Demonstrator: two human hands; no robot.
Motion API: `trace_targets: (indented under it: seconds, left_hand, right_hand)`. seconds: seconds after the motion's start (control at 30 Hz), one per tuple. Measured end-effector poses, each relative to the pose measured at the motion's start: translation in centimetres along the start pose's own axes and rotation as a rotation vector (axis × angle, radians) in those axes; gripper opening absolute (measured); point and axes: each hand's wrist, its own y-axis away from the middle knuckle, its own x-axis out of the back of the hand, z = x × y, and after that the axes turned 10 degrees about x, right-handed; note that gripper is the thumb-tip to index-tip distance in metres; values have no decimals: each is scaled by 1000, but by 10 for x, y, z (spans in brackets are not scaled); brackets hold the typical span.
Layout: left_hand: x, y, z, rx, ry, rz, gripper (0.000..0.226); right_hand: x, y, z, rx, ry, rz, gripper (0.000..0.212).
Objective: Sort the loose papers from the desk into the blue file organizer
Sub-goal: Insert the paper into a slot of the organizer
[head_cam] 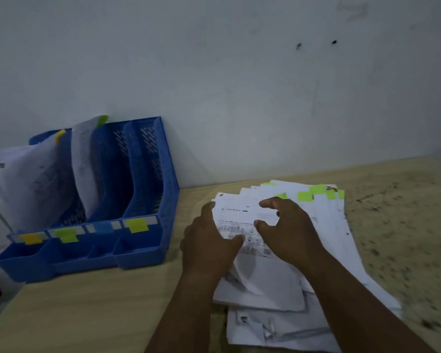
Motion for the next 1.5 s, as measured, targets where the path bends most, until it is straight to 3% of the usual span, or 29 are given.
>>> trace_targets:
  seconds: [0.07, 0.13, 0.3, 0.5, 0.77, 0.9, 1.17, 1.3, 1.5]
  left_hand:
    - [-6, 1, -1, 60, -25, 14, 100]
    - [-8, 2, -6, 111, 70, 49, 99]
    - [-7, 7, -15, 131, 231, 129, 76]
    - [-5, 6, -9, 205, 381, 106, 27]
    - [12, 3, -11, 407, 732, 23, 20]
    - [14, -2, -19, 465, 754, -75, 2]
    - [21, -2, -21, 433, 872, -204, 43]
    - [24, -2, -21, 391, 787, -340, 23]
    - [24, -5, -26, 325, 810, -343, 12]
  right_hand:
    - [7, 3, 14, -94, 48, -47, 45]
    - [7, 7, 25, -160, 63, -91, 48]
    - [-2, 10, 31, -180, 151, -149, 56]
    - [-5, 12, 28, -174, 193, -138, 58]
    - [-6, 10, 33, -177, 23, -43, 68]
    - [-8, 6, 40, -184, 5, -11, 66]
    - [-7, 6, 48, -168, -115, 110, 35]
    - [-8, 6, 46, -174, -160, 148, 31]
    - [-8, 2, 40, -171, -232, 197, 42]
